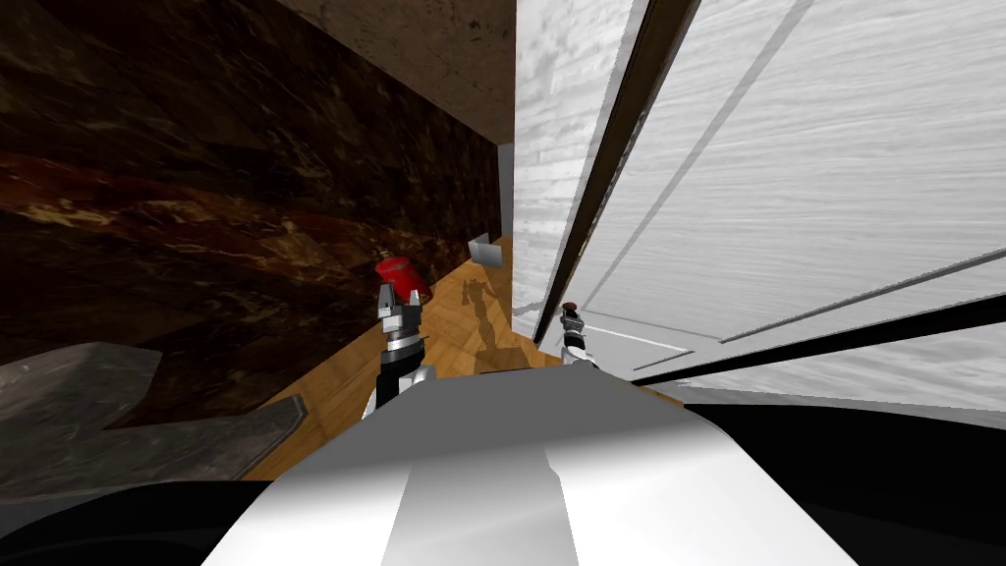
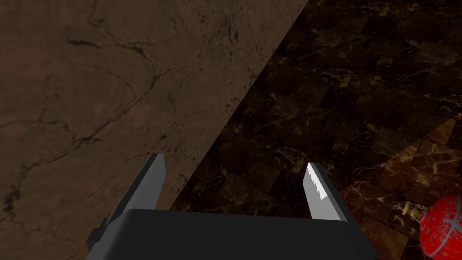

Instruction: Pull the door open

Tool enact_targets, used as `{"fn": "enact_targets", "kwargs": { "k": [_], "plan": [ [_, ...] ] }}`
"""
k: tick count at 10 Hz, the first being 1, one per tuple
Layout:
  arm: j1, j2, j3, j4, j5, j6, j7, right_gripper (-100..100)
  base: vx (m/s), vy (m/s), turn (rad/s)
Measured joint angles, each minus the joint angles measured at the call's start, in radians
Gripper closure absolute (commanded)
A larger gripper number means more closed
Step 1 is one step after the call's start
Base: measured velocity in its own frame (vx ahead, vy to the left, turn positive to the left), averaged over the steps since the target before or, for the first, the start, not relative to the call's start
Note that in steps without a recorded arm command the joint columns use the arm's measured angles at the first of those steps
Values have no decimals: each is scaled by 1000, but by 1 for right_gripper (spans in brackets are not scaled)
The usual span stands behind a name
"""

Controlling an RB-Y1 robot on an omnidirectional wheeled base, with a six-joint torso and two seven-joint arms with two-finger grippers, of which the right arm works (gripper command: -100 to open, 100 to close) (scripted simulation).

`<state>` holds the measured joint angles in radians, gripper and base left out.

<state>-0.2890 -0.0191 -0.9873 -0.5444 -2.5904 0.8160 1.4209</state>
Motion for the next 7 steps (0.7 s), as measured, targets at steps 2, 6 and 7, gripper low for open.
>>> {"fn": "enact_targets", "kwargs": {
  "k": [2, 6, 7],
  "plan": [
    [6, 4, 4, -12, 3, -6, -6, 100, -211, 27, 30],
    [9, 3, 4, -7, 3, -1, -3, 100, -189, 11, 31],
    [9, 3, 7, -13, 5, -8, -7, 100, -211, 31, 63]
  ]
}}
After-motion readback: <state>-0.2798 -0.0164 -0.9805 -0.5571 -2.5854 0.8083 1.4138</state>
